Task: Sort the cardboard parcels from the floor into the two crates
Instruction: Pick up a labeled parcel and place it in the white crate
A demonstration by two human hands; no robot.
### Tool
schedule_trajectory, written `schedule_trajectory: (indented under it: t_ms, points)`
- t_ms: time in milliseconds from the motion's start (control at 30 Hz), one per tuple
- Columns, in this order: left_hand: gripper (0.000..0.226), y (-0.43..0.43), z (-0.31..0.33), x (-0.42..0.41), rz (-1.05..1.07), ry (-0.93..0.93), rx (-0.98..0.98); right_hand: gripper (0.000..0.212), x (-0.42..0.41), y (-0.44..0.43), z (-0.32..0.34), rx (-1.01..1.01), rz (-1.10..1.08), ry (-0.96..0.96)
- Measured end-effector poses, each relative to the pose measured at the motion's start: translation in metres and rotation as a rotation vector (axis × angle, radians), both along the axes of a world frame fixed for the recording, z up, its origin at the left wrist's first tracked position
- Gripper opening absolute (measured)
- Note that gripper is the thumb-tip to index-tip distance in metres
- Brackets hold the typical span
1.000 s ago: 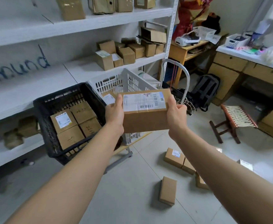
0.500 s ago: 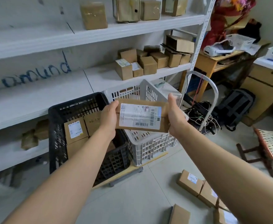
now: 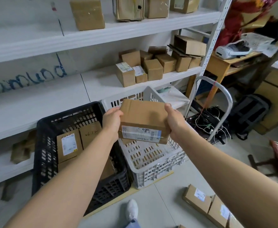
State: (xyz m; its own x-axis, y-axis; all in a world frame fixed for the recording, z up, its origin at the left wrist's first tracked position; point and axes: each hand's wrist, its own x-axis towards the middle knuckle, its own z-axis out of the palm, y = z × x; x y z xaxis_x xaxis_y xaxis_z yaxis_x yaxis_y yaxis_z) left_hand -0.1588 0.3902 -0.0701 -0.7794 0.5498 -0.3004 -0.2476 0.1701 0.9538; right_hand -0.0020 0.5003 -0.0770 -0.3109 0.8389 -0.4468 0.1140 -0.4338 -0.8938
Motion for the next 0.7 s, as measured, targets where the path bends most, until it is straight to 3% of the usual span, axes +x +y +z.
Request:
schedule_trajectory:
  t_ms: [333, 700]
  points:
    - [0.043, 0.1, -0.019, -0.087, -0.147, -0.171, -0.003, 0.058, -0.075, 0.081, -0.014, 0.034, -0.189, -0.071]
    - [0.035, 0.182, -0.087, -0.152, -0.204, -0.188, -0.144, 0.069, -0.121, 0.135, -0.086, -0.116, -0.224, -0.157]
